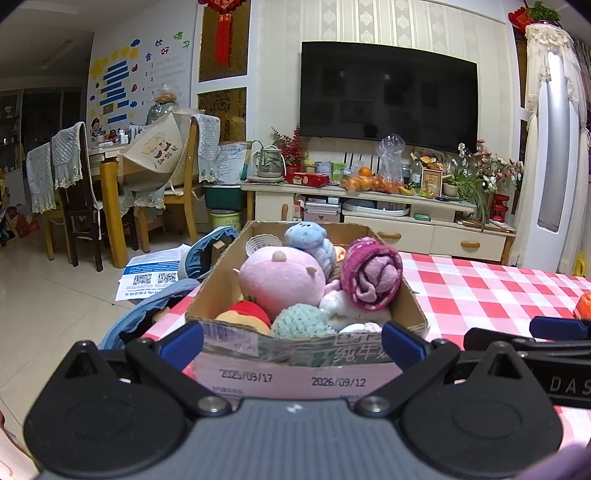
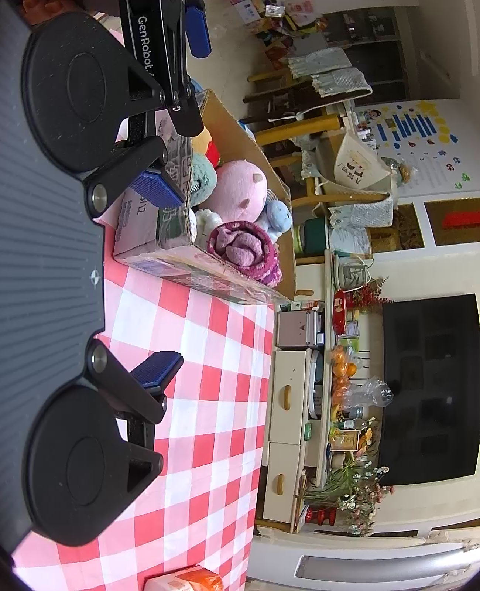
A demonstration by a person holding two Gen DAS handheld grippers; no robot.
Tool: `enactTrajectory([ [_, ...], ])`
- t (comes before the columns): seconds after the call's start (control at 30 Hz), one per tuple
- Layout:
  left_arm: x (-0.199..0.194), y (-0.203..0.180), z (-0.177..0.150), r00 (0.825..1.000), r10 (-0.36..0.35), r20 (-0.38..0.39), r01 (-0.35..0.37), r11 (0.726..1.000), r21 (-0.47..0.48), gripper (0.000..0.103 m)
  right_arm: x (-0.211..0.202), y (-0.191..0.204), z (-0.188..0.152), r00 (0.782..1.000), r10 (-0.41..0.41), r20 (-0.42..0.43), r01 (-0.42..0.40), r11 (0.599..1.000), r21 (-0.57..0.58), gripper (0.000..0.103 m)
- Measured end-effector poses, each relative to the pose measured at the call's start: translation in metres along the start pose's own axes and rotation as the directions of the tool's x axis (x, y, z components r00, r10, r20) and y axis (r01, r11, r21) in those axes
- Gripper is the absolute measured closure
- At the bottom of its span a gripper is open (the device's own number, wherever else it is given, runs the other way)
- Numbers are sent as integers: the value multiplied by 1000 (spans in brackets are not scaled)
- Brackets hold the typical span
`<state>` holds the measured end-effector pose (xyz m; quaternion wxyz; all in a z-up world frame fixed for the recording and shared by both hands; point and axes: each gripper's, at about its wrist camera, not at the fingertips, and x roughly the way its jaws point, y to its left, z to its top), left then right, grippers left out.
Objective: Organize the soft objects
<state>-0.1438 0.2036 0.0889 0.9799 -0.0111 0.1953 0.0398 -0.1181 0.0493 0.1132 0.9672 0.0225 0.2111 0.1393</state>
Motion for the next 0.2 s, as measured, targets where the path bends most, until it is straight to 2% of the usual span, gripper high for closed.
enactTrajectory([
  [0.2, 5, -11, 2, 1000, -16, -4, 15, 1000, -10, 1, -2, -15, -1, 1000, 8, 17, -8, 999, 33, 0],
])
